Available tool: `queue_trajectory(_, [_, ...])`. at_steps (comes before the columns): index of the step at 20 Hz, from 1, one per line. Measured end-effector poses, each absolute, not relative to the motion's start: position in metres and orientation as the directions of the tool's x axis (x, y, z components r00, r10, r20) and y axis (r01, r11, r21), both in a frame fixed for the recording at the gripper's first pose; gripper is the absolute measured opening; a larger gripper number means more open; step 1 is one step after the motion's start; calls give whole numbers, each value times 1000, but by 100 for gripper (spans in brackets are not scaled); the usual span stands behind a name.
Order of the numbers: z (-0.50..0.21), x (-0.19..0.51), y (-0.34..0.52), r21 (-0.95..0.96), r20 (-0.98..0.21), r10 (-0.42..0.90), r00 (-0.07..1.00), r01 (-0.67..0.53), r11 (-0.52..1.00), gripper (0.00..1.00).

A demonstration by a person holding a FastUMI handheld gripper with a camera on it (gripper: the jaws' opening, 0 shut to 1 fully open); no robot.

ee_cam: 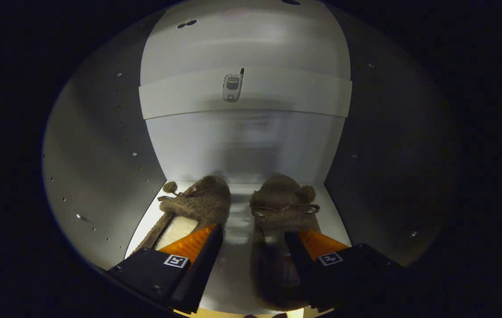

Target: Open the shoe cabinet door, grab the shoes and put them into the shoe cabinet, then close the shoe cabinet door.

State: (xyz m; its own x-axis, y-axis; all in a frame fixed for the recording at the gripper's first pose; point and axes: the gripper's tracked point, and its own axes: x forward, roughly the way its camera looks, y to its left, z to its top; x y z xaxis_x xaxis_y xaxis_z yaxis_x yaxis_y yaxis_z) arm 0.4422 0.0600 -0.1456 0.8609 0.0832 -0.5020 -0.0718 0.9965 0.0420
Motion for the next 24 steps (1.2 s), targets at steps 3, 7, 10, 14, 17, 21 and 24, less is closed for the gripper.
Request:
queue_trajectory(3, [-128,423,49,45,-470,69,880,-55,997,99])
queue_trajectory(7, [-102,388,46,92,-417,102,903,-70,993,99])
queue_trajectory(10, [-69,358,42,66,-314,99,944,-82,994,98])
queue_trajectory(14, [-13,302,36,51,-108,67,992,-62,997,99])
queue_trajectory(17, [27,245,26,19,52,21,998,-22,1000,99])
queue_trajectory(21, [37,170,17,-38,128,9,992,-4,999,98])
queue_trajectory(24, [21,116,9,-51,137,7,991,0,999,98])
